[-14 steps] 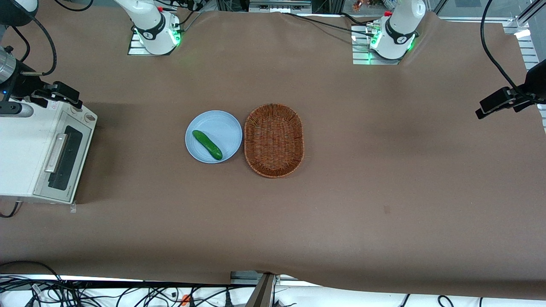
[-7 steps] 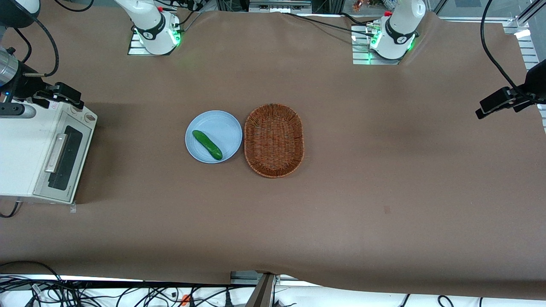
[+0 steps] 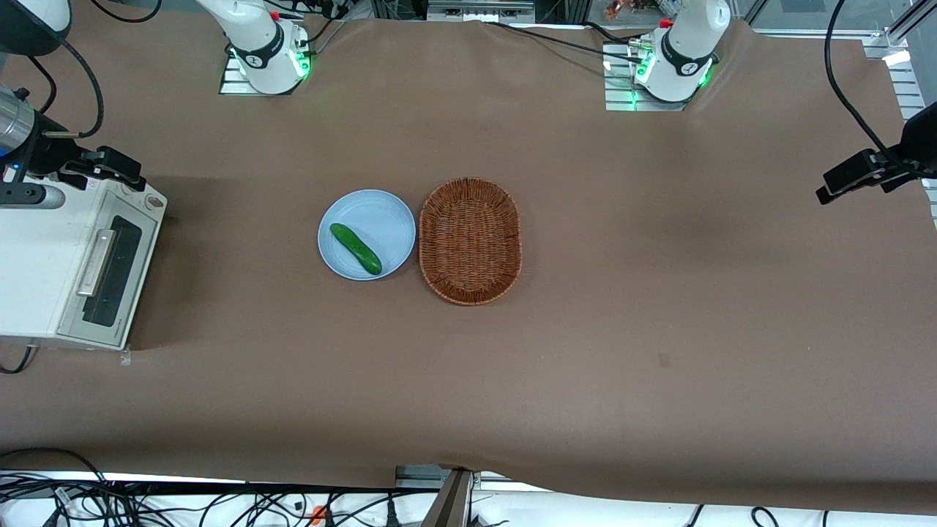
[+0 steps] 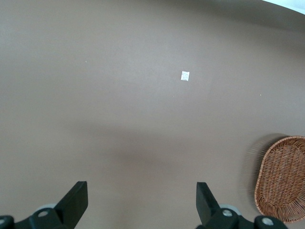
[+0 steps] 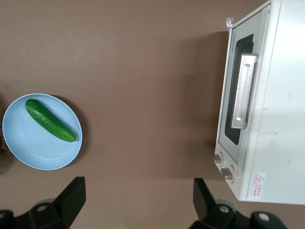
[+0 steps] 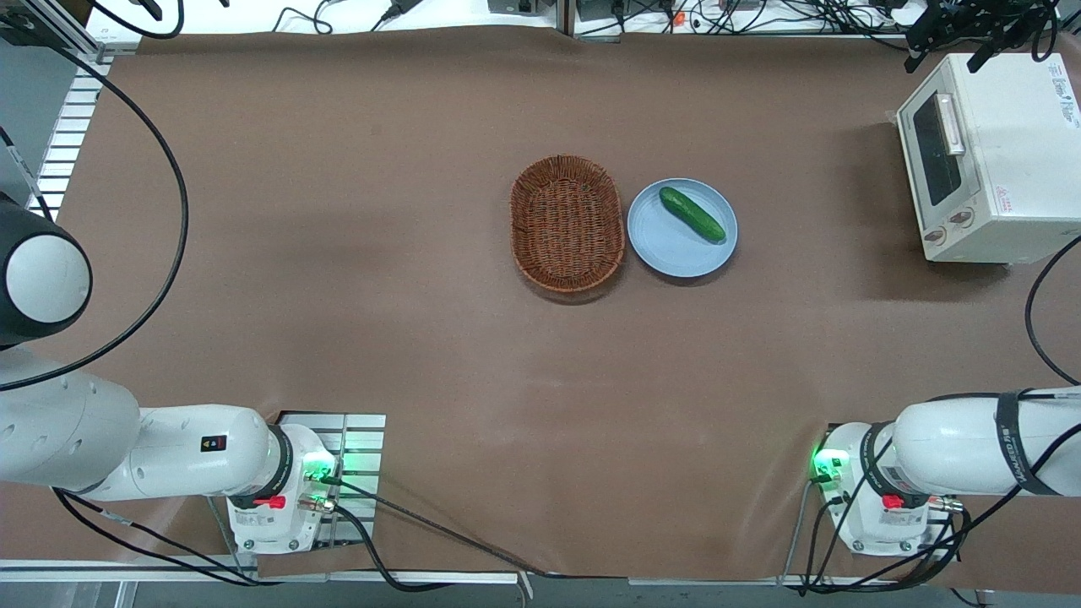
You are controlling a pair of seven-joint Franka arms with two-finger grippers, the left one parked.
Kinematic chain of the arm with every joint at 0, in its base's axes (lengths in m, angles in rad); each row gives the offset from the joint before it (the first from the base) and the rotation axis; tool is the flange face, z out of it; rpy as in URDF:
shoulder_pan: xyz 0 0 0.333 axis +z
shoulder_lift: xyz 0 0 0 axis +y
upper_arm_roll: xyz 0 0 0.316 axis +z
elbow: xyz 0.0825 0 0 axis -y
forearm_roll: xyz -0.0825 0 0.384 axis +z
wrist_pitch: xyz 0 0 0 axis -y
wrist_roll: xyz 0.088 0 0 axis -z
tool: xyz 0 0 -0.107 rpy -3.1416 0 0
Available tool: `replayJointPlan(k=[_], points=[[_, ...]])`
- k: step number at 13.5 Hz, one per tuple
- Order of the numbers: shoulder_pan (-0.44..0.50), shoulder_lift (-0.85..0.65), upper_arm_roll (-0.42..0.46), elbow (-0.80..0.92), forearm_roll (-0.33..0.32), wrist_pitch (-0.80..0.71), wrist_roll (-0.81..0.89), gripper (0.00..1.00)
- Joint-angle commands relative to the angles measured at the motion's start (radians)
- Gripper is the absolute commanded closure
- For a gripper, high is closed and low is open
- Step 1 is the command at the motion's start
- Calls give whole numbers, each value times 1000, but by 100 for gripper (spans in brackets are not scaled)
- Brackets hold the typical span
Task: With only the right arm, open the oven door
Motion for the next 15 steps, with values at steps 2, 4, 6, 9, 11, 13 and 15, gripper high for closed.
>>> replayJointPlan(k=[2, 4, 6, 9, 11, 13, 15], points=[[0, 71, 5, 39, -4, -18, -19, 0], [1, 71, 8, 39, -12, -15, -20, 0], [-2, 73, 8, 48, -9, -26, -31, 81], [6, 79, 5, 60, -15, -80, -22, 100], [6, 79, 5, 60, -17, -84, -22, 100], [9, 80, 5, 65, -30, -78, -20, 100], [17, 100, 7, 68, -166, -73, -8, 100]])
